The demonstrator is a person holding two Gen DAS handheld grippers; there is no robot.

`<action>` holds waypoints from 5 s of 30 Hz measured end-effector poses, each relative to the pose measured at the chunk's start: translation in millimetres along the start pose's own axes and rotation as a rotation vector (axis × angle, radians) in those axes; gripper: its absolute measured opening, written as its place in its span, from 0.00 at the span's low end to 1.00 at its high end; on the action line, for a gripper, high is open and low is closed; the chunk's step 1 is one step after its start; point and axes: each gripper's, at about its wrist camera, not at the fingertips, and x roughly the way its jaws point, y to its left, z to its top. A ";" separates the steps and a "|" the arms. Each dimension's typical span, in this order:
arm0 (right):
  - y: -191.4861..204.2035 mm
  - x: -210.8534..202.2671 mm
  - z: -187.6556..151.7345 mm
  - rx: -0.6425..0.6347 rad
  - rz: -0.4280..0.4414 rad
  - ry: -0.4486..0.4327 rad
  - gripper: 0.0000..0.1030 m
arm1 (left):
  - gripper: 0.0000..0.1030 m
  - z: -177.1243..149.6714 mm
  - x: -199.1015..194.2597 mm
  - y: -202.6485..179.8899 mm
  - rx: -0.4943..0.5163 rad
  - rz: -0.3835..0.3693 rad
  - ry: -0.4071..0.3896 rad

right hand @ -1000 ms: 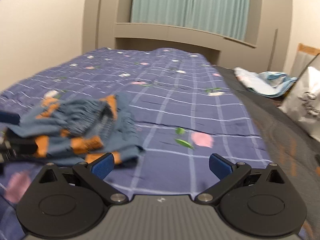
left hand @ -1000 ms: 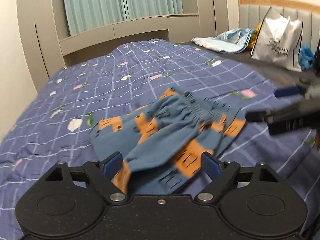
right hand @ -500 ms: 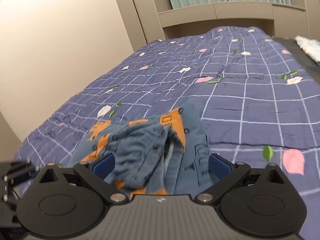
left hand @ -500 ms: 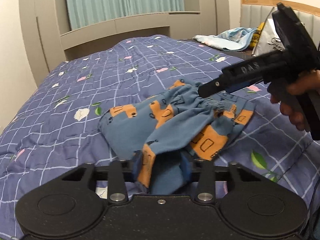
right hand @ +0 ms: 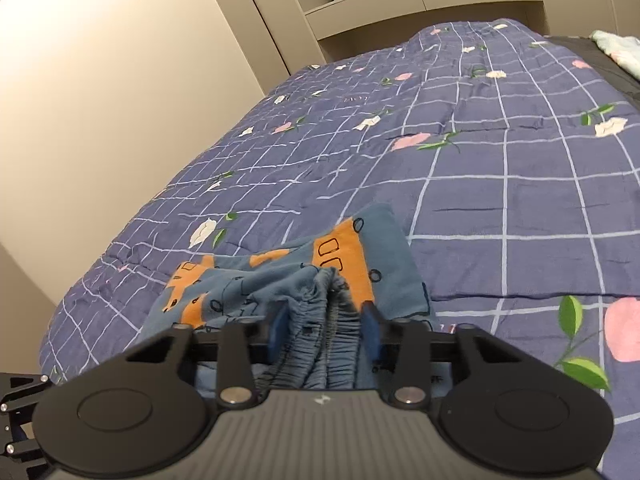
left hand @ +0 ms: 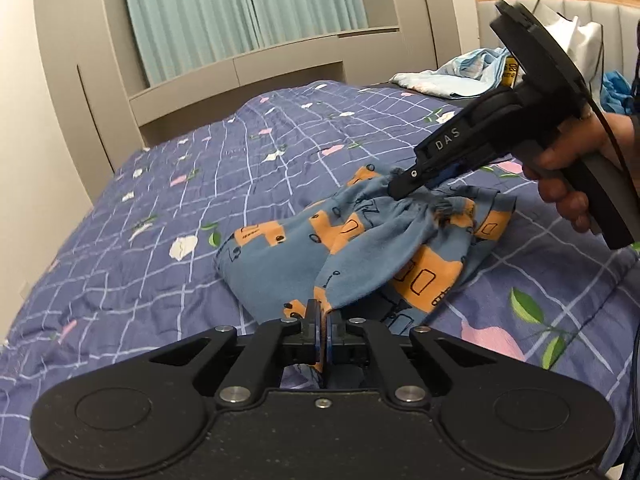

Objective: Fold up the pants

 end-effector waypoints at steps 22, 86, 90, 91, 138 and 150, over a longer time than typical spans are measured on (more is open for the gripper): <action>-4.5 -4.7 1.9 -0.070 -0.132 -0.040 0.09 | 0.03 4.0 11.6 -25.5 0.092 -0.143 0.026; -5.7 -7.6 -9.9 -0.060 -0.073 -0.134 0.58 | 0.99 37.7 97.0 87.3 -0.576 0.020 0.079; -9.8 4.0 -2.0 -0.081 -0.095 -0.120 0.22 | 0.98 38.0 105.1 90.2 -0.597 0.035 0.079; -8.9 4.5 -1.5 -0.094 -0.100 -0.121 0.19 | 0.97 38.2 107.0 90.5 -0.597 0.039 0.081; -25.0 27.5 -3.9 -0.045 -0.036 -0.041 0.99 | 1.00 10.9 99.9 56.1 -0.639 -0.035 0.139; -42.8 16.5 2.1 0.049 0.116 0.025 1.00 | 1.00 11.0 94.7 65.0 -0.670 -0.071 0.186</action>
